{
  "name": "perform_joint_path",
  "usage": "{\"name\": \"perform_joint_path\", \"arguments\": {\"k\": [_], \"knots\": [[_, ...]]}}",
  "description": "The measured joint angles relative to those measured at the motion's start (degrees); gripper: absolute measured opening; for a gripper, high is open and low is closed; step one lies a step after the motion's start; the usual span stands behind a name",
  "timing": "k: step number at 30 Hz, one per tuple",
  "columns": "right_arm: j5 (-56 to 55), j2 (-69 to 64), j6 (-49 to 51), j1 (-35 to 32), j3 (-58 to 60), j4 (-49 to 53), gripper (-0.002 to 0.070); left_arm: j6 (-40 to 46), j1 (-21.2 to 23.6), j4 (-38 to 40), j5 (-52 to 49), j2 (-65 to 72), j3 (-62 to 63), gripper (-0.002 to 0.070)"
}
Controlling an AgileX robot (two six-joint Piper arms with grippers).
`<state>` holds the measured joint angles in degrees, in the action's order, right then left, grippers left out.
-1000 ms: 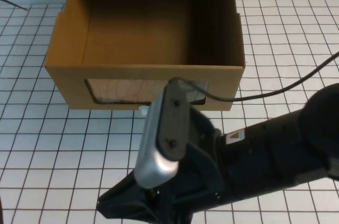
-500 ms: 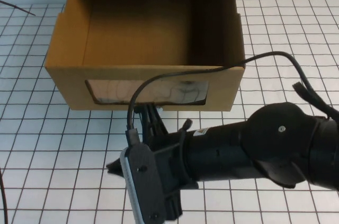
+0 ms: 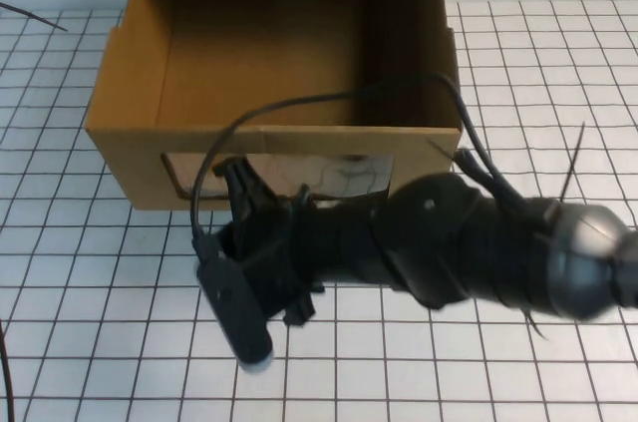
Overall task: Close the shoe box
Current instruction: Close the shoe box with your right arm
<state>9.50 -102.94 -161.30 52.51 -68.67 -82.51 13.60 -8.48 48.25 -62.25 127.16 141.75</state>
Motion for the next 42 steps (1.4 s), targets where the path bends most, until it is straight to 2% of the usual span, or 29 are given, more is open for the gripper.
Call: {"name": "perform_joint_path", "arguments": {"k": [21, 31, 42], "knots": [[8.86, -18.08, -3.38, -15.22, -27.25, -0.92, -0.0015, -0.42, 0.0, 0.36, -0.44, 0.0, 0.05, -0.0002], [10.01, -22.82, -3.63, -17.54, -33.54, -3.83, -0.0015, -0.42, 0.0, 0.76, -0.67, 0.0, 0.05, -0.0002], [11.42, -24.46, -4.95, -17.79, -35.26, -7.52, -0.0015, 0.63, 0.0, 0.85, -1.35, 0.0, 0.05, -0.0002]]}}
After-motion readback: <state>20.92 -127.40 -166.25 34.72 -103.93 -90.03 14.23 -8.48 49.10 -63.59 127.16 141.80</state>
